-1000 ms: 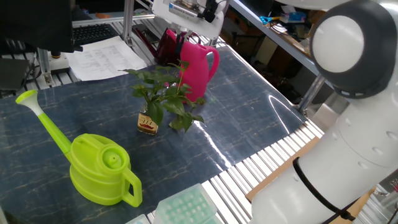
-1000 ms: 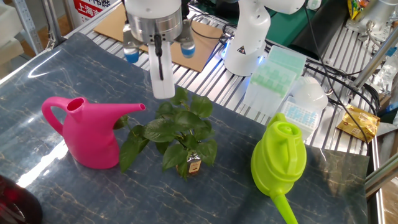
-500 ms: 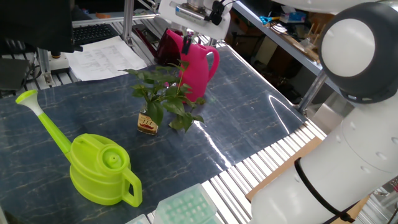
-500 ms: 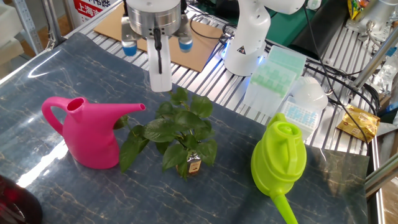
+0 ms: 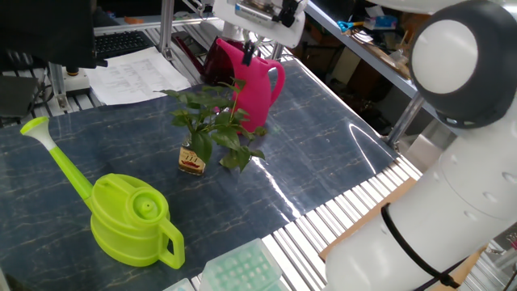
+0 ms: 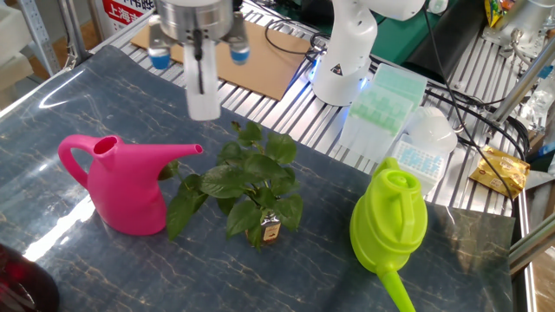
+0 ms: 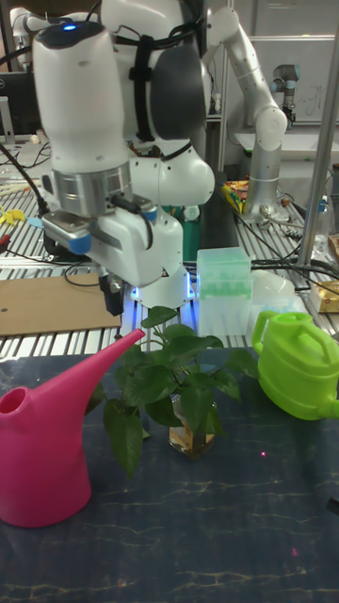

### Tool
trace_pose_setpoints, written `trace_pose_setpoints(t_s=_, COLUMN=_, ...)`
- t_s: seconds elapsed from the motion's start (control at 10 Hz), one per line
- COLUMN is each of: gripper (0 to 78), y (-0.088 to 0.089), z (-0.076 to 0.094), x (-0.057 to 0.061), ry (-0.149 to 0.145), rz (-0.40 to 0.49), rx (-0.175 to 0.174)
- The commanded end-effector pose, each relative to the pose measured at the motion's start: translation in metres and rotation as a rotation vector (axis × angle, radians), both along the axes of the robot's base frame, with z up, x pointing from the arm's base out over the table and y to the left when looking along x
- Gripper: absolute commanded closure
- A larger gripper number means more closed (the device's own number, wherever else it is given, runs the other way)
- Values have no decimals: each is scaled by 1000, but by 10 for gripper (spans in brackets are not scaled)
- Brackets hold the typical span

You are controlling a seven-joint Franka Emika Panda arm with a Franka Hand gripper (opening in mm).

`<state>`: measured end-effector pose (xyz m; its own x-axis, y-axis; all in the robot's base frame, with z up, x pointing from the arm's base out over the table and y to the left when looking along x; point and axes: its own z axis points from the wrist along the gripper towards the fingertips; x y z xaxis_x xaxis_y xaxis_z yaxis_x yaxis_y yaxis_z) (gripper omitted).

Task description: Water the plant

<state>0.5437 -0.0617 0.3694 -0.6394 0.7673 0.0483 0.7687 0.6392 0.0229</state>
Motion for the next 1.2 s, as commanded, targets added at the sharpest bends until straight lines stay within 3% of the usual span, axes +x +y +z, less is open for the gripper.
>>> trace_pose_setpoints(t_s=0.1, gripper=776, y=-21, z=1, x=14, ry=-5, rz=6, rx=-11)
trace_pose_setpoints(t_s=0.8, gripper=776, y=-75, z=-10, x=41, ry=-13, rz=22, rx=-26)
trace_pose_setpoints(t_s=1.2, gripper=776, y=-104, z=-19, x=62, ry=-18, rz=33, rx=-31)
